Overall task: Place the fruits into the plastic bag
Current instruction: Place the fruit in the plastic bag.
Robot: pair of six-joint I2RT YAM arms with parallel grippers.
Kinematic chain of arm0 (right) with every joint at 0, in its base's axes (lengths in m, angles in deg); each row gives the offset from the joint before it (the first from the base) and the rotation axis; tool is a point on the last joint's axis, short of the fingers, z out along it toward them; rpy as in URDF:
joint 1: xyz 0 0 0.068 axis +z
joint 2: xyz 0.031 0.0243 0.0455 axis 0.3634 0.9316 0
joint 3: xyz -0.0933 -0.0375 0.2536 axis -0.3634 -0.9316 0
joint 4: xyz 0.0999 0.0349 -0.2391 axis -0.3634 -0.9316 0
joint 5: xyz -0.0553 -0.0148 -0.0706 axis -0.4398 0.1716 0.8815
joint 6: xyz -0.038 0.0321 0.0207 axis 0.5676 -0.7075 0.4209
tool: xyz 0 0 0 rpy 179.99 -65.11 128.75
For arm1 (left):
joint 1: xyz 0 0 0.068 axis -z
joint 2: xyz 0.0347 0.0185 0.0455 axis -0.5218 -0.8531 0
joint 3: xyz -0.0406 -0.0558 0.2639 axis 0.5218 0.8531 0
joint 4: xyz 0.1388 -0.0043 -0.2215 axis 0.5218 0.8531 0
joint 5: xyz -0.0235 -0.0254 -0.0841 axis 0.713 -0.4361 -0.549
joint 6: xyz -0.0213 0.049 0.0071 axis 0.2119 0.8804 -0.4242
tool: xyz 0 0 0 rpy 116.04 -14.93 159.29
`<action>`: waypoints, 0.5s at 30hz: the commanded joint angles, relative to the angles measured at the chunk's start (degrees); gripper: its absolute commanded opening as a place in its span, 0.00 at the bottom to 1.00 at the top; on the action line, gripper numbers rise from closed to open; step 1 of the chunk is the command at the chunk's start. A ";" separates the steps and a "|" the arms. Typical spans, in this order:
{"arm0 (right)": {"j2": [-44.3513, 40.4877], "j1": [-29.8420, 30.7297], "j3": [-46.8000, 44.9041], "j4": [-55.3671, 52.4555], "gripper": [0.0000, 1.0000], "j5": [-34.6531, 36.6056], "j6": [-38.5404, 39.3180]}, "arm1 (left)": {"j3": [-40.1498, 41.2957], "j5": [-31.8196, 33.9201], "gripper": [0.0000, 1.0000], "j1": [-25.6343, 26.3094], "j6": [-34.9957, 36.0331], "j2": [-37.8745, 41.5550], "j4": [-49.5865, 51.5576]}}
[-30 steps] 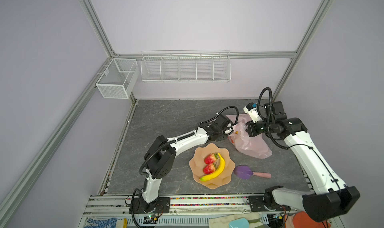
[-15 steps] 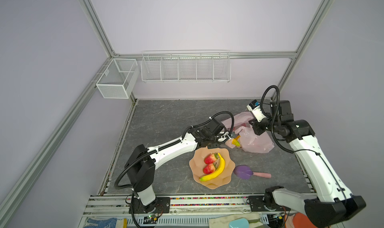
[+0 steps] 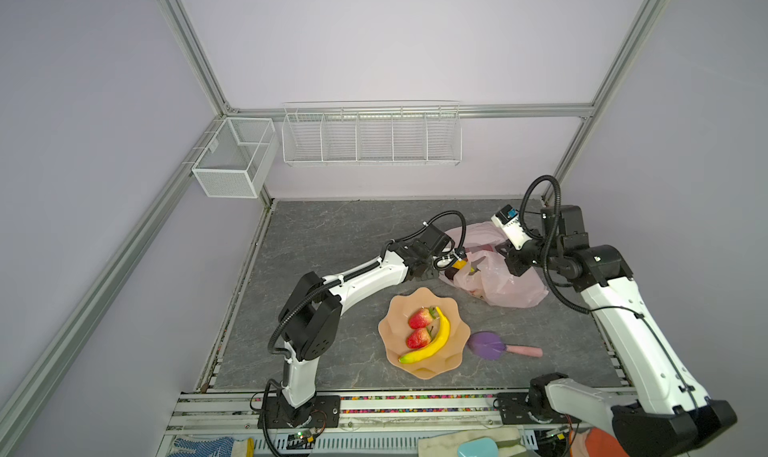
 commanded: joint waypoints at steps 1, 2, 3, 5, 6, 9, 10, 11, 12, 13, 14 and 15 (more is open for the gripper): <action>-1.04 0.25 -0.92 -0.24 0.07 -1.78 1.74 | -3.76 -1.31 0.19 -0.25 0.01 -2.03 2.98; -1.04 0.17 -0.90 -0.07 0.07 -2.12 1.70 | -4.60 -1.23 0.19 -0.27 0.54 -2.67 3.19; -0.96 0.19 -0.86 0.08 0.06 -2.64 1.68 | -5.66 -1.01 0.19 -0.24 0.74 -3.72 3.46; -0.80 0.34 -0.81 0.34 0.07 -3.51 1.77 | -8.47 -1.06 0.19 -0.24 0.97 -5.97 4.96; -0.78 0.29 -0.85 0.45 0.07 -3.75 1.86 | -9.66 -0.93 0.19 -0.26 1.02 -6.90 5.14; -0.70 0.39 -0.98 0.69 0.07 -4.56 2.20 | -12.36 -0.06 0.19 -0.24 1.97 -9.38 4.31; -0.69 0.41 -0.98 0.69 0.07 -4.86 2.41 | -13.79 0.16 0.19 -0.20 2.09 -10.50 4.52; -0.69 0.37 -1.09 0.64 0.07 -5.15 2.62 | -15.21 0.24 0.19 -0.25 2.29 -11.49 5.03; -0.82 0.40 -1.15 0.65 0.07 -5.42 2.77 | -16.95 0.47 0.19 -0.22 2.44 -12.78 5.68; -0.78 0.41 -1.23 0.73 0.07 -5.67 2.86 | -18.89 0.40 0.19 -0.19 2.51 -14.07 6.69; -0.87 0.36 -1.39 0.73 0.07 -5.83 3.02 | -20.18 0.23 0.19 -0.05 2.54 -14.96 7.15; -0.87 0.35 -1.43 0.73 0.07 -5.88 3.09 | -21.51 0.13 0.20 0.20 2.54 -15.84 7.27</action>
